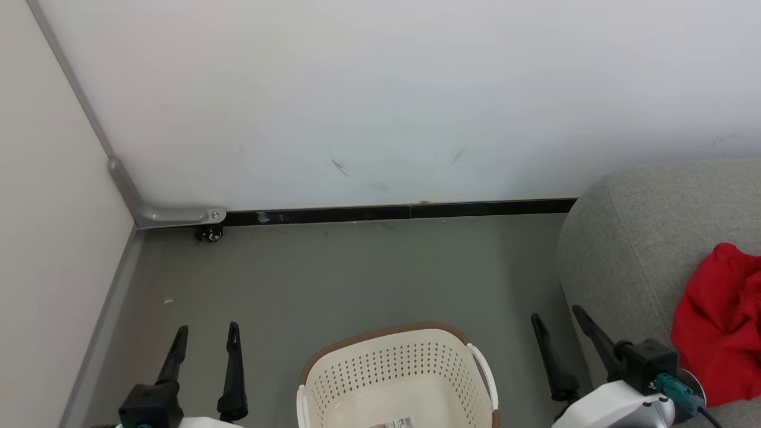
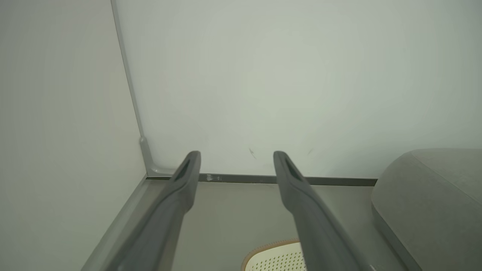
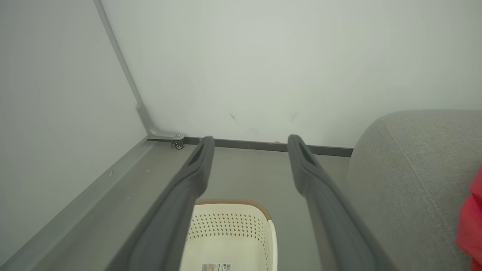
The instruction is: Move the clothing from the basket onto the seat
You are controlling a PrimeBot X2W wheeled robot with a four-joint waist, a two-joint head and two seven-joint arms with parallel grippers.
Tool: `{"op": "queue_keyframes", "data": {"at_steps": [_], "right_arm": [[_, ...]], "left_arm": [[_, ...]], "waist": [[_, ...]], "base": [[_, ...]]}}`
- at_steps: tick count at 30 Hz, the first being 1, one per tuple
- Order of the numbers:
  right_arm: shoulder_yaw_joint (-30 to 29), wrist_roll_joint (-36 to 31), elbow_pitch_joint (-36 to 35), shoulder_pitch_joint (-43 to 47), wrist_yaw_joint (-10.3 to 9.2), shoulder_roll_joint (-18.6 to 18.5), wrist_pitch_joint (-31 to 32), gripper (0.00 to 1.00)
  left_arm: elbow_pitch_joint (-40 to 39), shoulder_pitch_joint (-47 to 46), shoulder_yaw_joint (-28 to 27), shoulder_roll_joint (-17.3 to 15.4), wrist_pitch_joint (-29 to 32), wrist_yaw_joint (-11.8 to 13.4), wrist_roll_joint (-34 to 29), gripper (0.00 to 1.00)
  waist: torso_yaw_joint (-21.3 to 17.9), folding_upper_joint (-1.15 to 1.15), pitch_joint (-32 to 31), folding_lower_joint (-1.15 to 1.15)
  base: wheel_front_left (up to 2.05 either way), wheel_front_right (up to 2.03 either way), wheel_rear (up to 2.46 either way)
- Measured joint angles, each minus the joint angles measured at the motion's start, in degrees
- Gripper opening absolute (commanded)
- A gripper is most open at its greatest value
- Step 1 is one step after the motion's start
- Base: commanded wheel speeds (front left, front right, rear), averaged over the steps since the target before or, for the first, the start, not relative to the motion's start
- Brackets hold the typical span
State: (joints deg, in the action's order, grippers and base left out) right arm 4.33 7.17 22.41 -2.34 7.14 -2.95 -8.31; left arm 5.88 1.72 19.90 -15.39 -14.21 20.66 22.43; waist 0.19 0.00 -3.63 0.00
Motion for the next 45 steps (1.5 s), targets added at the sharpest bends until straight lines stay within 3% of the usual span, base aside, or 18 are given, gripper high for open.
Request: {"op": "queue_keyframes", "data": {"at_steps": [15, 16, 28, 41, 45], "right_arm": [[1.4, 2.0, -2.6, 1.2, 0.00, 0.0, 1.3, 1.00], [1.5, 2.0, -2.7, 1.2, 0.00, 0.0, 1.3, 0.00], [1.2, 4.2, 1.1, 4.4, -0.09, 0.2, 1.3, 0.00], [-1.0, 17.1, 0.9, 3.2, -0.09, 0.3, 3.7, 0.00], [-1.9, 20.9, 0.3, 3.2, -0.09, 0.3, 4.8, 0.00]], "left_arm": [[1.5, 0.0, 0.5, 0.2, 0.0, 0.1, -0.1, 1.00], [1.5, 0.0, 0.5, 0.3, 0.0, 0.1, -0.1, 0.00], [4.6, 2.4, 1.4, 2.8, 0.7, -0.6, 2.7, 0.00], [3.7, 2.4, -2.0, 4.0, 2.7, -3.4, 13.0, 0.00], [3.4, 2.4, -3.2, 4.7, 3.7, -4.7, 16.5, 0.00]], "waist": [[0.1, 0.00, 0.2, 0.00], [0.1, 0.00, 0.3, 0.00], [0.2, 0.00, 0.4, 0.00], [0.1, 0.00, 0.9, 0.03], [0.1, 0.00, 1.0, 0.19]], "base": [[0.00, 0.00, 0.00], [0.00, 0.00, 0.00], [0.00, 0.00, 0.00], [0.00, 0.00, 0.00], [0.00, 0.00, 0.00]]}}
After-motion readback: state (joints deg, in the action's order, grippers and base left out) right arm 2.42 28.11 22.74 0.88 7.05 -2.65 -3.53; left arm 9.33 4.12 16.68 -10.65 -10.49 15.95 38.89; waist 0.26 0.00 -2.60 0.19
